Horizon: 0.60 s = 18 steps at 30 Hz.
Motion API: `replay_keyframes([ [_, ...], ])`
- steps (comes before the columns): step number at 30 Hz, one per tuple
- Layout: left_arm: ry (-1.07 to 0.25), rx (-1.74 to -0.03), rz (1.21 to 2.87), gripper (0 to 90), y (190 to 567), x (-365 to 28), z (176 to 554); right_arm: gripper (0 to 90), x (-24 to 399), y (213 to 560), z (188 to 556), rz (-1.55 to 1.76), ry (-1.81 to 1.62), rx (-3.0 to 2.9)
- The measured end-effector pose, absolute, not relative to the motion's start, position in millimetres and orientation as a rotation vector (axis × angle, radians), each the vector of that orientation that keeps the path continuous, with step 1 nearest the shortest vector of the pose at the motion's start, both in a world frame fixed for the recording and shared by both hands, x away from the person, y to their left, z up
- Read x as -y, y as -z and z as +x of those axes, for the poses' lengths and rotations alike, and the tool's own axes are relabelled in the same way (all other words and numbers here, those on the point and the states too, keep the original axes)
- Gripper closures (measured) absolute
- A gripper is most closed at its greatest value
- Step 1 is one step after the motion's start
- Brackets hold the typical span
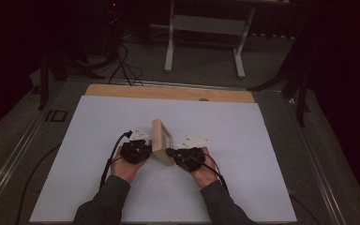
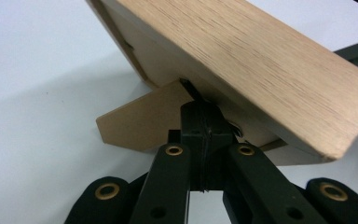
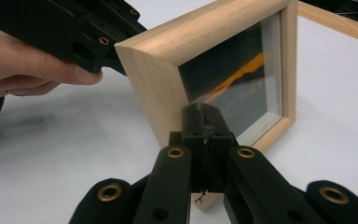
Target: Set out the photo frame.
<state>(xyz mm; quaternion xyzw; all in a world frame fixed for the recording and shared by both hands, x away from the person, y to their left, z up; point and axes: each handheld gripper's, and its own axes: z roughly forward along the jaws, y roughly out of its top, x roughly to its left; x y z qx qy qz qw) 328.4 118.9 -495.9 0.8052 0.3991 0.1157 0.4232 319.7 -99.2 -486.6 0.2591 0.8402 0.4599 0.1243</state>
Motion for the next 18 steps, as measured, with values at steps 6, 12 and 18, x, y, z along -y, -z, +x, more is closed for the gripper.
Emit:
replay_keyframes([
  [6, -0.29, -1.003, 2.014, 89.4, 496.4, -119.5, 329.9, 89.6, 97.2, 487.4, 318.7, 0.756, -1.345, -2.45],
  [12, -0.295, -1.002, 2.016, 89.4, 496.6, -119.6, 331.3, 89.7, 95.3, 487.7, 318.2, 0.757, -1.346, -2.448],
  [18, -0.299, -0.995, 2.022, 89.4, 496.6, -120.1, 332.2, 89.6, 93.4, 487.8, 317.8, 0.762, -1.35, -2.45],
])
